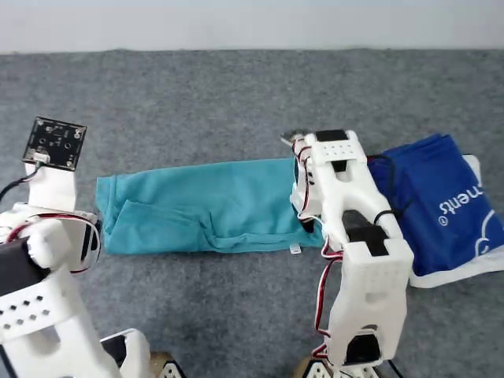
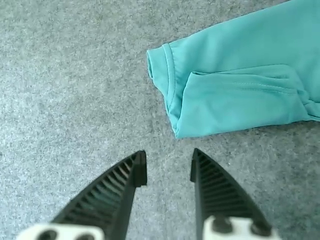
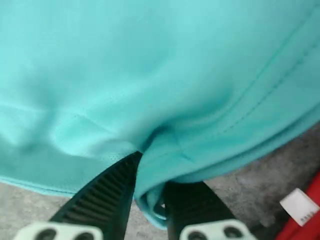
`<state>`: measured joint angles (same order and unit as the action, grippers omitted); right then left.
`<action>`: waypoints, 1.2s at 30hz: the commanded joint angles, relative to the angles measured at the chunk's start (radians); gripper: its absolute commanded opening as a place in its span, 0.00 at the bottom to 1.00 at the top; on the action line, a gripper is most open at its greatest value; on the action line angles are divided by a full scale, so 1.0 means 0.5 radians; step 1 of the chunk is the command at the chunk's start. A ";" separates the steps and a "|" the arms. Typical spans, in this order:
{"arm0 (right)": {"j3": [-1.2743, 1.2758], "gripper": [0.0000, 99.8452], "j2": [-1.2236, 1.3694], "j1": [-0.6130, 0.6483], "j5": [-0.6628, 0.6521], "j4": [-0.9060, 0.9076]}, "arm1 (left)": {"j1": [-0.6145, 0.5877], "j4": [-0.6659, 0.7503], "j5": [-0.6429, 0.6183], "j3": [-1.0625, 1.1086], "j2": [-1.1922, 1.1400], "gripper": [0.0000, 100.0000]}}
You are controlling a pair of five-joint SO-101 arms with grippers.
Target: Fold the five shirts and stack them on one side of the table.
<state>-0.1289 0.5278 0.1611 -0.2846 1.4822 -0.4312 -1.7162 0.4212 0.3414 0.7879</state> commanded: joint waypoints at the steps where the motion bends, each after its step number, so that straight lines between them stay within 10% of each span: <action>1: -0.270 0.01 -0.008 -0.094 0.012 0.241 | 0.012 -0.006 0.012 0.011 0.031 0.16; 22: -0.466 0.01 -0.097 -0.582 -0.153 0.600 | 0.009 0.000 0.015 0.180 0.034 0.16; 36: -0.463 0.01 -0.198 -0.035 -0.074 0.588 | 0.003 0.003 0.009 0.173 0.034 0.16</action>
<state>-0.3237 0.5063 0.0552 -0.3506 1.7492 -0.4312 -1.7162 0.4212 0.4350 0.7879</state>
